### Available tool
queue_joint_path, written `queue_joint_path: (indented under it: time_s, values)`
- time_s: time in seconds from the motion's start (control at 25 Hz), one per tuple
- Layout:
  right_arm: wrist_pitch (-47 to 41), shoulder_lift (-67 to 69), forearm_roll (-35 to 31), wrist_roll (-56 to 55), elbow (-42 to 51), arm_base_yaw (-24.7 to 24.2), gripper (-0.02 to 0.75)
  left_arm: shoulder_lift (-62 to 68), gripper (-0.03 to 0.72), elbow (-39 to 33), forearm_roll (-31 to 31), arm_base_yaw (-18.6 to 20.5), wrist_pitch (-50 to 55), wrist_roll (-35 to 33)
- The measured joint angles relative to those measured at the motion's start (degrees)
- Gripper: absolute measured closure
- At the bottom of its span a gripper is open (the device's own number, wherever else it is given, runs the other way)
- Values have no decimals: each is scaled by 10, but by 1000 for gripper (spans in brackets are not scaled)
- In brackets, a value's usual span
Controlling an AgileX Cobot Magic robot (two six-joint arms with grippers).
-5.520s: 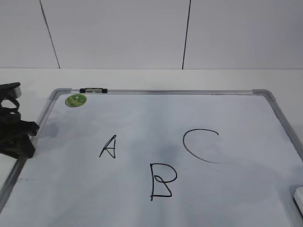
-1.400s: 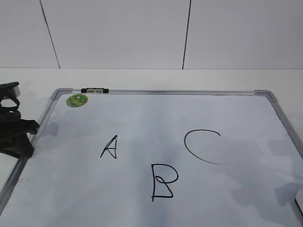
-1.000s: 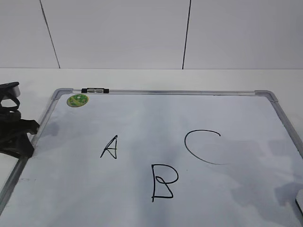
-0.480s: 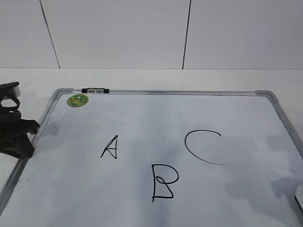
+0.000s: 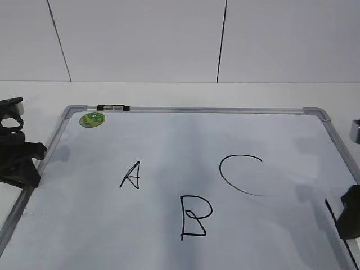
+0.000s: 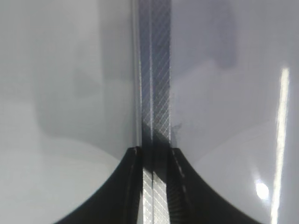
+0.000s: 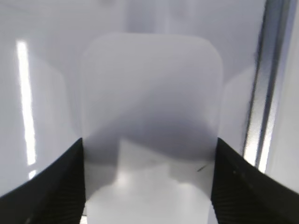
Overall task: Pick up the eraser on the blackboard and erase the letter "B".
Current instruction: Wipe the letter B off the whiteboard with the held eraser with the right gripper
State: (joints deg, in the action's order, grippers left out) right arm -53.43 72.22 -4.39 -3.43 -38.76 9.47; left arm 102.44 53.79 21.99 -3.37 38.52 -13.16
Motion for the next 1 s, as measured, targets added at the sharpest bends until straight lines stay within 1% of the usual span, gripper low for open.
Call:
queue_joint_path:
  time_s: [0.2, 0.4, 0.56, 0.8, 1.0]
  values:
    - [-12, 21, -15, 0, -53, 59, 196, 0, 579, 0, 0, 0, 0, 0]
    - [-21, 74, -26, -1, -115, 113, 196, 0, 579, 0, 0, 0, 0, 0]
    - [-23, 117, -27, -7, -169, 167, 196, 0, 579, 0, 0, 0, 0, 0]
    - [-36, 196, -26, -12, -235, 238, 196, 0, 579, 0, 0, 0, 0, 0]
    - [-43, 256, -5, -30, -291, 285, 196, 0, 579, 0, 0, 0, 0, 0]
